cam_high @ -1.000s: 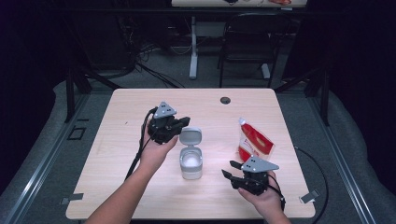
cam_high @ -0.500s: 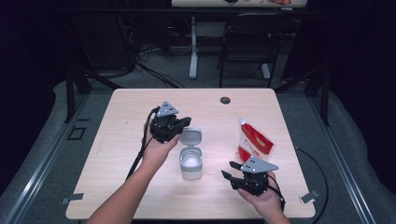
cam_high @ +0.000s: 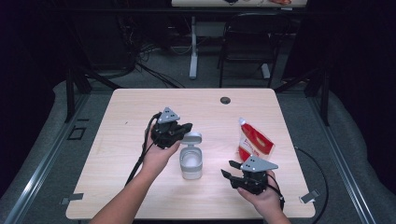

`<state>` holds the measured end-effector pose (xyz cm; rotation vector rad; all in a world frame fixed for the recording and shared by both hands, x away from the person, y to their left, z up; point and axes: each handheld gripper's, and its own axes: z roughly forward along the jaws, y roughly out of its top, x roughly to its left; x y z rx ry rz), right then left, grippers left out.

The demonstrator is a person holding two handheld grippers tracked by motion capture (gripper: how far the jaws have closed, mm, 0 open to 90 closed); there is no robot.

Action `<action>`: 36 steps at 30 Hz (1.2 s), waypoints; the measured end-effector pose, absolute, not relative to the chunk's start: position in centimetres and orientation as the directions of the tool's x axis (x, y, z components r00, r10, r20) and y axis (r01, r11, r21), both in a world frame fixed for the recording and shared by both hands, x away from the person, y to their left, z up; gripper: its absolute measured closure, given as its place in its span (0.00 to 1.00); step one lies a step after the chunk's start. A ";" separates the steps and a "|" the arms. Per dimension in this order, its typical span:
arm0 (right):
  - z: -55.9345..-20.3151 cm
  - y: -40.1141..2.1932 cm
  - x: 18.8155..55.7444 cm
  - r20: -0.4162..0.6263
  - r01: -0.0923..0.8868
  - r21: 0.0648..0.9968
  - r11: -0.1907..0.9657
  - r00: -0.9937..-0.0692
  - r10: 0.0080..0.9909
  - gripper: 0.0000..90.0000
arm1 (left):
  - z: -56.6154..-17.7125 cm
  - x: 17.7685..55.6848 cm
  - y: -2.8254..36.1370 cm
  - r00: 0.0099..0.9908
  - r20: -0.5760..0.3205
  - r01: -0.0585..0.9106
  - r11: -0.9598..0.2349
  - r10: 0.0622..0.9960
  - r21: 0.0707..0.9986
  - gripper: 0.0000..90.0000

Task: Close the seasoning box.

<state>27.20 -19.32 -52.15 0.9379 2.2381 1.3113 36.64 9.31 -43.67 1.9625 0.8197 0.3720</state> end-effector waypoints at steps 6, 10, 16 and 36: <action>-52.1 -19.4 27.1 0.010 0.354 0.873 0.335 -0.701 0.713 0.60 | -43.9 35.5 9.4 0.747 -0.076 0.380 -0.330 0.661 0.864 1.00; -52.1 -19.4 27.1 0.009 0.355 0.872 0.337 -0.699 0.715 0.60 | -43.5 35.0 9.8 0.750 -0.079 0.372 -0.321 0.657 0.871 1.00; -52.1 -19.5 27.2 0.007 0.357 0.870 0.340 -0.698 0.716 0.60 | -43.3 34.5 10.2 0.755 -0.077 0.367 -0.322 0.651 0.873 1.00; -52.2 -19.6 27.1 0.002 0.356 0.871 0.339 -0.692 0.722 0.60 | -43.8 31.8 12.5 0.756 -0.072 0.359 -0.321 0.651 0.876 1.00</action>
